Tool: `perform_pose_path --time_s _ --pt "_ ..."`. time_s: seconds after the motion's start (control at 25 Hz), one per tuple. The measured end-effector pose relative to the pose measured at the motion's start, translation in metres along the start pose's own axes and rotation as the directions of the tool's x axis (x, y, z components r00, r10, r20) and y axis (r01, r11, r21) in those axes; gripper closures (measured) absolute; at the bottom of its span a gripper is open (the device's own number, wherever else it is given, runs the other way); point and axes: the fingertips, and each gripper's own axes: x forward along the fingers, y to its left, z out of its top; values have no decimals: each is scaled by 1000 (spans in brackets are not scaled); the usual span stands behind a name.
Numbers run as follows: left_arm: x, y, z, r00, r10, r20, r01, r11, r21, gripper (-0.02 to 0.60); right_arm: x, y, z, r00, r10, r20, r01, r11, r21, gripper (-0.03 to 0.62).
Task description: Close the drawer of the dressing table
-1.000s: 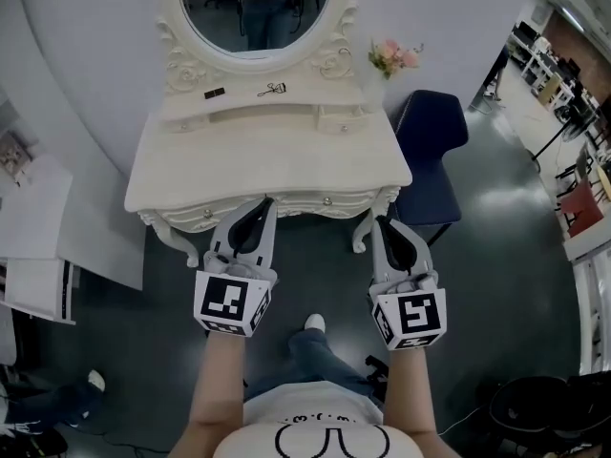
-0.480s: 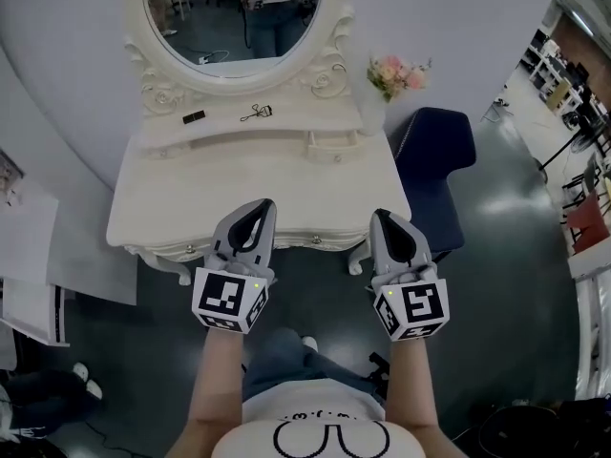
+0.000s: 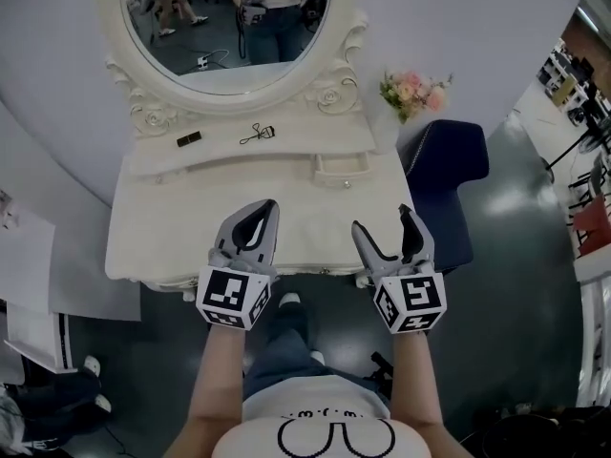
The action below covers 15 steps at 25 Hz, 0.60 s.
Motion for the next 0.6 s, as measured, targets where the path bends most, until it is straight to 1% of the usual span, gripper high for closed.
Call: perform_pose_path --time_s 0.2,0.4,0.6 --pt "51 32 -11 1000 -22 -19 21 1000 -5 584 54 -19 -23 996 -36 -77 37 999 4 227" --pt "91 58 -42 997 -44 -65 41 998 -39 584 103 -37 -69 986 -62 -152 69 997 43 244" --pt "125 78 -78 989 -69 -129 56 993 -103 584 143 -45 -124 958 -58 -281 83 993 79 312"
